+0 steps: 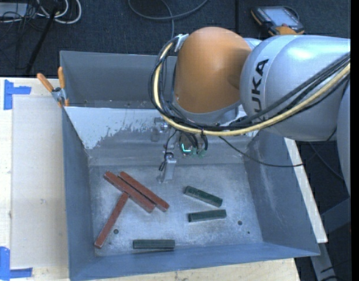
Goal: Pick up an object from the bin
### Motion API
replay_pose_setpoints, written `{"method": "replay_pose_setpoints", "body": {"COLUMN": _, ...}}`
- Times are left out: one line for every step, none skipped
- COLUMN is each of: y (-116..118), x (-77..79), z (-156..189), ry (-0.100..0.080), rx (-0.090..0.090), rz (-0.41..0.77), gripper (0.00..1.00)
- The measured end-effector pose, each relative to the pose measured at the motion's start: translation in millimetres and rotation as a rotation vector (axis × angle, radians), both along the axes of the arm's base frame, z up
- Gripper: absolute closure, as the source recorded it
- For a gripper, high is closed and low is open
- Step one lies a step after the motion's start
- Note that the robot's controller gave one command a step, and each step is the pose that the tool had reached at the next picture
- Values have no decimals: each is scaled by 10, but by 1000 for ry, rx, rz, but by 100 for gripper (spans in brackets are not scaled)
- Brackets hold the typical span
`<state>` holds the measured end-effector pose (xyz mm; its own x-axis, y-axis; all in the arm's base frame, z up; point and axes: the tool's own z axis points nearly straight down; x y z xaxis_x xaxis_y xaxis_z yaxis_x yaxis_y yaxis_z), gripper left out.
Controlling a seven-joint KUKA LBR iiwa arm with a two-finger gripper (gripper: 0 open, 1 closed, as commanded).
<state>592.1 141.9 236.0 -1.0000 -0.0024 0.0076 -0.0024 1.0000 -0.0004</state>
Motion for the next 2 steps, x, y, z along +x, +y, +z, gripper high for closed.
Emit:
{"method": "replay_pose_setpoints", "body": {"y": -6, "x": 15, "z": 40, "ry": -7, "rx": 1, "rz": -2, "gripper": 0}}
{"method": "replay_pose_setpoints", "body": {"y": -46, "x": -103, "z": -447, "ry": -13, "rx": 2, "rz": -36, "gripper": 0}}
